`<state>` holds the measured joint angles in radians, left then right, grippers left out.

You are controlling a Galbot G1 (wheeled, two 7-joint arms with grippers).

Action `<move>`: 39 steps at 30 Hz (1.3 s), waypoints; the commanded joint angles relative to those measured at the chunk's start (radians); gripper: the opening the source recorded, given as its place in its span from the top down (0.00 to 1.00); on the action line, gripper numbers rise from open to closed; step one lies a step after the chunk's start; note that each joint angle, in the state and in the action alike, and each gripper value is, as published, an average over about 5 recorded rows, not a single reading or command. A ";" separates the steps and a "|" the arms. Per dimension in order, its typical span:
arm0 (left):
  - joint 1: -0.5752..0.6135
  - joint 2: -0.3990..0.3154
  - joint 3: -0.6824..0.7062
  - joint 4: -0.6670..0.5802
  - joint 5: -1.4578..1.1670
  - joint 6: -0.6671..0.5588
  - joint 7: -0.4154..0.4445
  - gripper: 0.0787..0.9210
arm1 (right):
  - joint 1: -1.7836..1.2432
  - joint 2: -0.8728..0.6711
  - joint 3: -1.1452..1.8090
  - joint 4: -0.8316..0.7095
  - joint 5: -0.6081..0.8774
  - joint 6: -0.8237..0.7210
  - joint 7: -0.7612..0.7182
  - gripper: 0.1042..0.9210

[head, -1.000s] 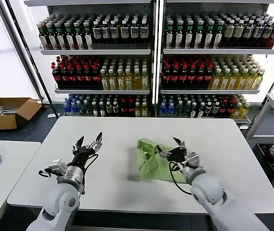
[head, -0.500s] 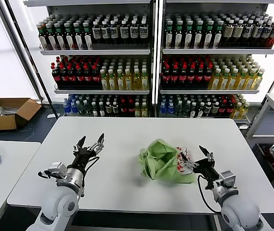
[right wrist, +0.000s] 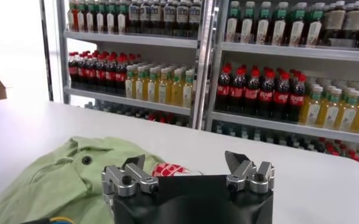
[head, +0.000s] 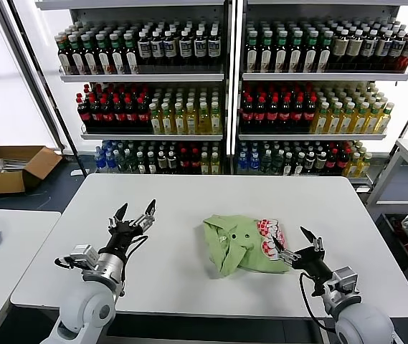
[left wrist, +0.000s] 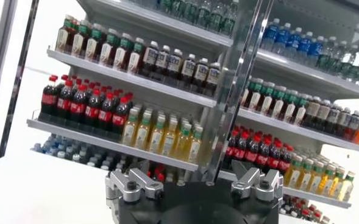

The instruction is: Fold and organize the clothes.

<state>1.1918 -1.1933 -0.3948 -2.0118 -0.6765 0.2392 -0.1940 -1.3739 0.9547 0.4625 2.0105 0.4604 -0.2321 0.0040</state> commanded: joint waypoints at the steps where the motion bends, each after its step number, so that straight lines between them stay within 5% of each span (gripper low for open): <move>1: 0.003 0.007 -0.002 -0.005 0.002 -0.001 0.006 0.12 | -0.028 0.005 0.018 0.016 0.009 0.011 -0.010 0.12; 39: 0.016 0.011 0.002 -0.024 0.009 0.002 0.006 0.12 | -0.059 0.045 0.041 0.040 0.031 0.034 -0.015 0.12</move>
<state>1.2079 -1.1822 -0.3944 -2.0372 -0.6692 0.2409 -0.1889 -1.4211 0.9922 0.4913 2.0459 0.4872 -0.2023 -0.0099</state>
